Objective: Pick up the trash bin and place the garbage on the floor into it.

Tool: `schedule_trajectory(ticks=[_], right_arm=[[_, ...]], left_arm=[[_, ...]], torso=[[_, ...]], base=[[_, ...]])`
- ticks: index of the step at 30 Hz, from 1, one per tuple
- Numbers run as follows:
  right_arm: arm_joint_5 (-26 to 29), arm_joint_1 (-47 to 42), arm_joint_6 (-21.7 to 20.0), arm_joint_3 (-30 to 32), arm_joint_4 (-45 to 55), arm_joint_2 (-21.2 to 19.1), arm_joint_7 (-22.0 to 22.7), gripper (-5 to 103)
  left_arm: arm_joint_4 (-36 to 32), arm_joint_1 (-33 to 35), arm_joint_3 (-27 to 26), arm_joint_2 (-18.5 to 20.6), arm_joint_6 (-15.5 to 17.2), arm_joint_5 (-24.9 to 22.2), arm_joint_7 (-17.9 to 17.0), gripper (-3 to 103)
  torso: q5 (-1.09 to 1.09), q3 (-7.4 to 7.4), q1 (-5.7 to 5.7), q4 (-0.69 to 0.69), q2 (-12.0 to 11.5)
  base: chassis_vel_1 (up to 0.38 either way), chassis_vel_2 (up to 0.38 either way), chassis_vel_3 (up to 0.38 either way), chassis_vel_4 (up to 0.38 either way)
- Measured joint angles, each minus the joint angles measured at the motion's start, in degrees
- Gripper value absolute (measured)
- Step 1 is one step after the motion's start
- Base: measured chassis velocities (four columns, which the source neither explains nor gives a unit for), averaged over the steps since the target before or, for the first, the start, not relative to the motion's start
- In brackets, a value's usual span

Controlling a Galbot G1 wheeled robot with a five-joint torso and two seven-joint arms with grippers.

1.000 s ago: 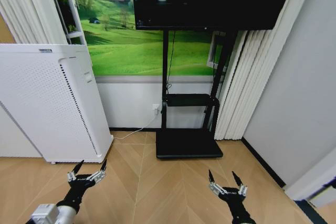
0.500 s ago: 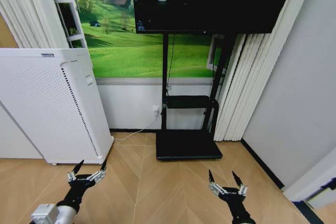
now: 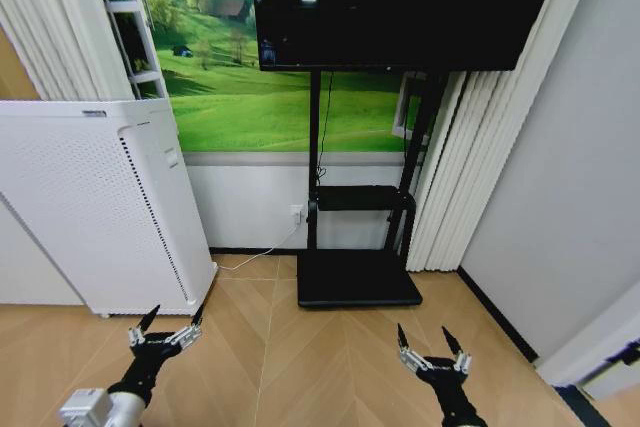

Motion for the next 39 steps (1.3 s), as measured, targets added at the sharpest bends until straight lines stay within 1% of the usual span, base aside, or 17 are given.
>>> schedule_trajectory(ticks=[9, 15, 18, 22, 28, 31, 32, 39], right_arm=[[0.00, 0.00, 0.00, 0.00, 0.00, 0.00, 0.00, 100], [0.00, 0.00, 0.00, 0.00, 0.00, 0.00, 0.00, 100], [0.00, 0.00, 0.00, 0.00, 0.00, 0.00, 0.00, 100], [0.00, 0.00, 0.00, 0.00, 0.00, 0.00, 0.00, 100], [0.00, 0.00, 0.00, 0.00, 0.00, 0.00, 0.00, 100], [0.00, 0.00, 0.00, 0.00, 0.00, 0.00, 0.00, 100], [0.00, 0.00, 0.00, 0.00, 0.00, 0.00, 0.00, 100], [0.00, 0.00, 0.00, 0.00, 0.00, 0.00, 0.00, 100]], left_arm=[[0.00, 0.00, 0.00, 0.00, 0.00, 0.00, 0.00, 100], [0.00, 0.00, 0.00, 0.00, 0.00, 0.00, 0.00, 100], [0.00, 0.00, 0.00, 0.00, 0.00, 0.00, 0.00, 100], [0.00, 0.00, 0.00, 0.00, 0.00, 0.00, 0.00, 100], [0.00, 0.00, 0.00, 0.00, 0.00, 0.00, 0.00, 100], [0.00, 0.00, 0.00, 0.00, 0.00, 0.00, 0.00, 100], [0.00, 0.00, 0.00, 0.00, 0.00, 0.00, 0.00, 100], [0.00, 0.00, 0.00, 0.00, 0.00, 0.00, 0.00, 100]], torso=[[0.00, 1.61, 0.90, 0.00, 2.50], [0.00, 2.29, 1.29, 0.00, 3.58], [0.00, 2.98, 1.69, 0.00, 4.67], [0.00, 3.38, 1.92, 0.00, 5.31], [0.00, 4.41, 2.63, 0.00, 7.04], [0.00, 4.71, 2.80, 0.00, 7.52], [0.00, 5.03, 2.97, 0.00, 8.00], [0.00, 5.88, 3.49, 0.00, 9.37]], base=[[0.000, 0.000, 0.000, 0.000], [0.000, 0.000, 0.000, 0.000], [0.000, 0.000, 0.000, 0.000], [0.000, 0.000, 0.000, 0.000], [0.000, 0.000, 0.000, 0.000], [0.000, 0.000, 0.000, 0.000], [0.000, 0.000, 0.000, 0.000], [0.000, 0.000, 0.000, 0.000]])
